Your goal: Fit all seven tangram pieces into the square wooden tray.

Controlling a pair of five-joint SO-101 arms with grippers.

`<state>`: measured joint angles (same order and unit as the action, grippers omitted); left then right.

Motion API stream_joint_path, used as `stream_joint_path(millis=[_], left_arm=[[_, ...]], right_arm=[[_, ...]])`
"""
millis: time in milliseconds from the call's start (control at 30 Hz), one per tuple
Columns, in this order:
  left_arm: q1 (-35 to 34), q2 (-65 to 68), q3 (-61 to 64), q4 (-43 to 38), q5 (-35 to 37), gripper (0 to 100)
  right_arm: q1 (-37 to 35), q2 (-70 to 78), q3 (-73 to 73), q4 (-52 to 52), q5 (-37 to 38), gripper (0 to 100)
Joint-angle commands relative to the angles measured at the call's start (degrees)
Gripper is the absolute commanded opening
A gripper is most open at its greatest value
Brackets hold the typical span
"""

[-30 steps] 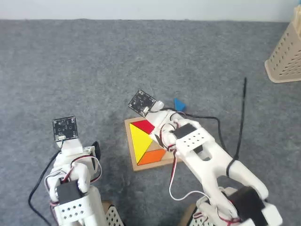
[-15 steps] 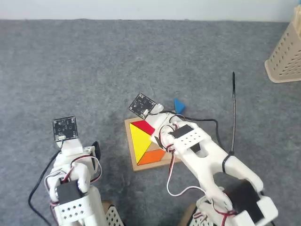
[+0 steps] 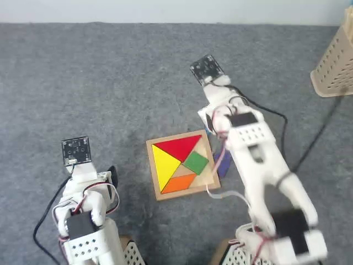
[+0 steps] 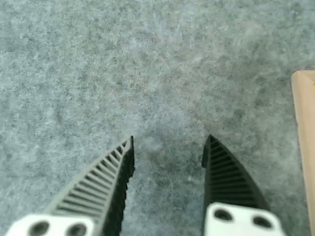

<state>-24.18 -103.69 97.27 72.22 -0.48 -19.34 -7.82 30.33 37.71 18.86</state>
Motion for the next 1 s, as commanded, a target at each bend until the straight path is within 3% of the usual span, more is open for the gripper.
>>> stream_joint_path(millis=[0,233,467,700,967], left_arm=[[0.18,-0.88,-0.75,0.26,-0.26,22],[0.18,-0.88,-0.75,0.26,-0.26,22],[0.18,-0.88,-0.75,0.26,-0.26,22],[0.18,-0.88,-0.75,0.26,-0.26,22],[0.18,-0.88,-0.75,0.26,-0.26,22]], right_arm=[[-0.66,13.67,-13.36,4.35,-0.62,17.4],[-1.80,28.97,-26.02,12.70,-6.33,22.9],[-1.63,32.92,-27.87,14.29,-6.59,22.5],[1.36,30.99,-28.04,18.51,-6.68,7.2],[5.49,25.98,-27.16,18.95,-6.42,6.1]])
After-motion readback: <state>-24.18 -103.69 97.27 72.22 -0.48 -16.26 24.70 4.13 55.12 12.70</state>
